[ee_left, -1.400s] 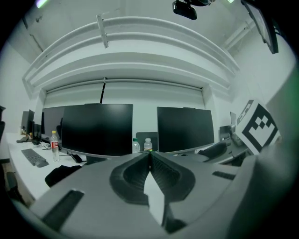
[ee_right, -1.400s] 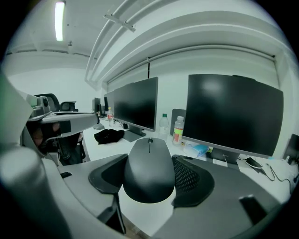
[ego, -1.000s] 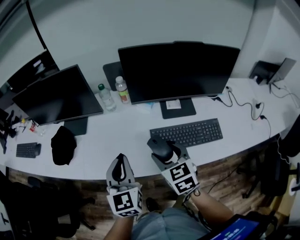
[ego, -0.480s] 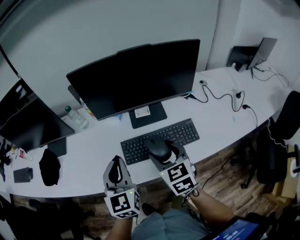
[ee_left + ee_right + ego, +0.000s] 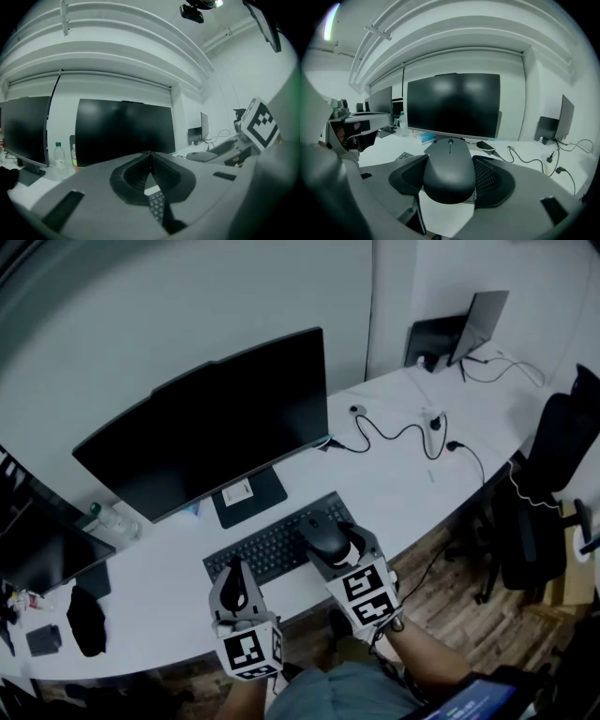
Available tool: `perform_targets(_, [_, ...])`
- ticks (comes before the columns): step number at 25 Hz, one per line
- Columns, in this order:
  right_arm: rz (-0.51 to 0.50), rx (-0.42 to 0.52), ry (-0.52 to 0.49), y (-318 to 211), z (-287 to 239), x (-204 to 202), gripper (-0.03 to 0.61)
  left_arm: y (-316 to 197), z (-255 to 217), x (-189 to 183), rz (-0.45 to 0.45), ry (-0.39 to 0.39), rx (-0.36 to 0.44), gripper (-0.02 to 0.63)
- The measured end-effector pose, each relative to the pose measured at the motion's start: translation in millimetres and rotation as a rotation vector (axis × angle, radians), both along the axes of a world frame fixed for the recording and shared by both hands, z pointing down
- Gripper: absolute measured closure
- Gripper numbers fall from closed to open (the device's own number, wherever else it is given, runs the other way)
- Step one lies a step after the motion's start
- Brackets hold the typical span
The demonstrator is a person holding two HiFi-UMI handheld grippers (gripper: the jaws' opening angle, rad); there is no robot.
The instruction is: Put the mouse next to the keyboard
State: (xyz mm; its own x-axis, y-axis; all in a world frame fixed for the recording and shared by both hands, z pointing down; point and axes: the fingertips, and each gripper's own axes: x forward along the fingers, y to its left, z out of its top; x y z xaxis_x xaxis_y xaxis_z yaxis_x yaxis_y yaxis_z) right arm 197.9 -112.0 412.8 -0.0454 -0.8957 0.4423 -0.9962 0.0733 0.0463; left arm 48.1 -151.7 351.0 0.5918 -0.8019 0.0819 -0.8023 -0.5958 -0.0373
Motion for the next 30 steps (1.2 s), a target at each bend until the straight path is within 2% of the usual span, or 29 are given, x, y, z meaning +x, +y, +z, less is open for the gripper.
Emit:
perform_targets(7, [0.085, -0.029, -0.002, 2.7, 13.3, 60.6, 0.278, -9.1, 13.2, 61.2, 0.083, -0.007, -0.018, 0.609])
perform_targets(14, [0.146, -0.065, 0.000, 5.4, 28.5, 110.2, 0.278, -20.2, 28.0, 101.6, 0.116, -0.022, -0.046, 0.609])
perform_targets(30, [0.200, -0.112, -0.017, 0.5, 56.2, 172.7, 0.278, -33.6, 50.6, 151.4, 0.143, -0.044, -0.082, 0.609])
